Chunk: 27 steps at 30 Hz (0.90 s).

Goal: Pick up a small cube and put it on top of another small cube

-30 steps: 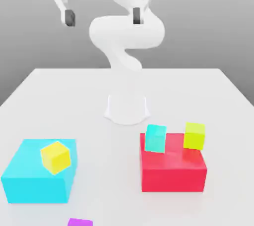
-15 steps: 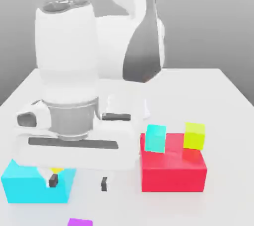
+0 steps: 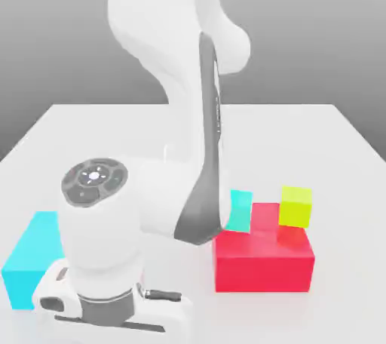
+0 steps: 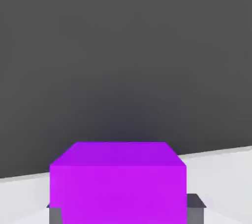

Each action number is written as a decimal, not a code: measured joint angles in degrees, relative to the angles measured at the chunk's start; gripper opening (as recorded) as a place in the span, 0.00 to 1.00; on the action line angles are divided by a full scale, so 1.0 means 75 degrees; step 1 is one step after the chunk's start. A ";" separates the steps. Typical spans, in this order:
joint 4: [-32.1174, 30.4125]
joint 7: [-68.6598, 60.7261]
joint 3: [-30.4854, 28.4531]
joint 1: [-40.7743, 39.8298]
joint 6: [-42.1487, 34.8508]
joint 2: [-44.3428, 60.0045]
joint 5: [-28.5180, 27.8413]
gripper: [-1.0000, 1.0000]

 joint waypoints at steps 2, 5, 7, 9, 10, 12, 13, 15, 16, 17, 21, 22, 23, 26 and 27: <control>-0.0102 0.0064 -0.0084 0.0064 -0.0375 -0.0477 -0.0089 0.00; -0.0467 -0.0222 0.0050 0.0261 -0.0814 -0.1290 -0.0314 0.00; -0.0827 -0.0666 0.0324 0.0427 -0.1001 -0.1842 -0.0479 0.00; -0.1199 -0.1195 0.0604 0.0613 -0.1181 -0.2393 -0.0573 0.00; -0.1387 -0.1476 0.0749 0.0703 -0.1269 -0.2667 -0.0599 0.00; -0.1762 -0.2074 0.1025 0.0986 -0.1446 -0.3216 -0.0607 0.00; -0.1950 -0.2388 0.1139 0.1194 -0.1535 -0.3491 -0.0591 0.00; -0.2326 -0.3033 0.1264 0.1655 -0.1712 -0.4041 -0.0536 0.00; -0.2514 -0.3358 0.1303 0.1823 -0.1801 -0.4317 -0.0505 0.00; -0.2702 -0.3685 0.1345 0.1962 -0.1889 -0.4593 -0.0473 0.00; -0.3455 -0.5013 0.1578 0.2581 -0.2242 -0.5704 -0.0322 0.00; -0.3643 -0.5347 0.1633 0.2770 -0.2331 -0.5983 -0.0282 0.00; -0.3831 -0.5678 0.1679 0.2972 -0.2419 -0.6263 -0.0247 0.00; -0.4394 -0.6649 0.1790 0.3609 -0.2675 -0.7093 -0.0163 0.00; -0.4586 -0.6981 0.1819 0.3840 -0.2772 -0.7388 -0.0139 0.00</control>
